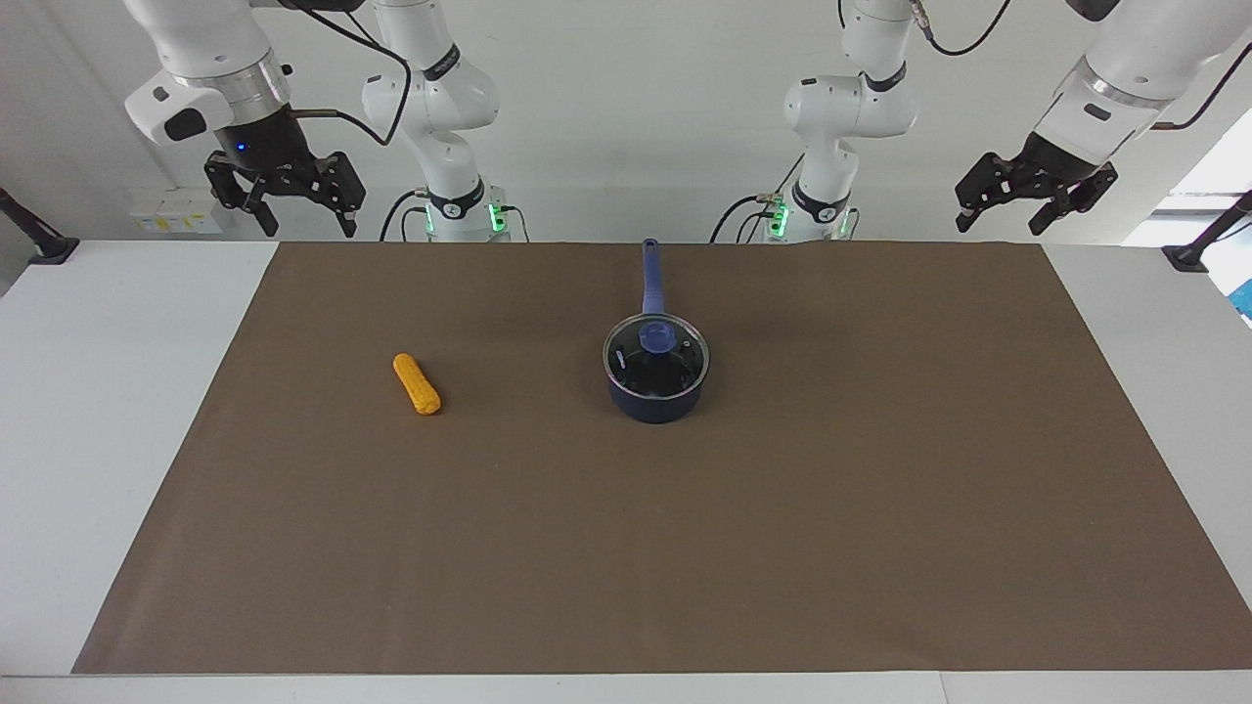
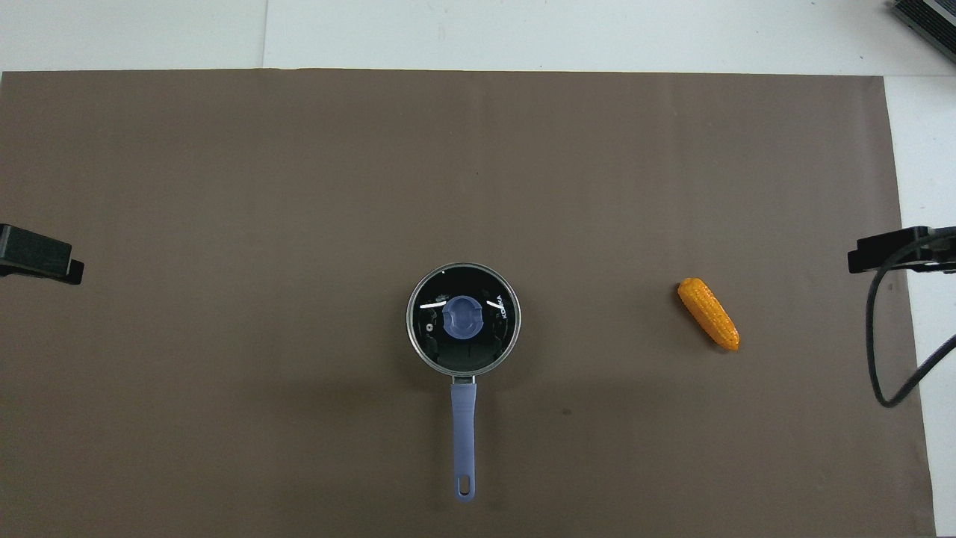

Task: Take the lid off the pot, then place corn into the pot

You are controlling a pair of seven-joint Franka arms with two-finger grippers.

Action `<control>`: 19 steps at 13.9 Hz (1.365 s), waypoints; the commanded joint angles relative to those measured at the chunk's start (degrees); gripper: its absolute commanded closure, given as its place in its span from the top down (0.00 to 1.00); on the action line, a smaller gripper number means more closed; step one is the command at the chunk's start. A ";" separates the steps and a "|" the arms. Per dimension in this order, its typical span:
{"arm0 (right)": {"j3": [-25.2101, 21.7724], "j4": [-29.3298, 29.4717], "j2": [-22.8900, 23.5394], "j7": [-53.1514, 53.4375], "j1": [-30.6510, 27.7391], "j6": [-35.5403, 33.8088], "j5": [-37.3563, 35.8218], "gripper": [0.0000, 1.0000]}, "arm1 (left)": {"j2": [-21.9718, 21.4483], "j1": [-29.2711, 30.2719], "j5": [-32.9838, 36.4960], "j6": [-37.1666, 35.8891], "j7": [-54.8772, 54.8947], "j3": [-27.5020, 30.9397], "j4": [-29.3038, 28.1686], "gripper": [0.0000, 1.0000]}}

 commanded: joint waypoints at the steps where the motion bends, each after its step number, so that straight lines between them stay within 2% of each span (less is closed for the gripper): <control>1: 0.25 -1.85 -1.67 -1.44 -0.50 -0.54 0.04 1.00 | 0.22 0.05 0.59 -1.10 0.63 -0.20 1.12 1.00; 13: 0.25 -1.32 -1.84 -1.70 -0.15 -0.45 0.39 1.00 | -0.49 -0.39 0.42 -0.84 0.72 -0.29 -0.20 1.00; 16: 0.33 -5.44 -2.28 -9.57 -0.15 1.12 0.48 1.00 | -1.71 -1.17 0.59 -1.02 0.72 -0.38 -1.86 1.00; 19: 0.25 -12.72 -2.28 -19.77 -0.67 5.95 0.57 1.00 | -2.95 -2.40 0.59 -0.67 0.81 -0.47 -4.15 1.00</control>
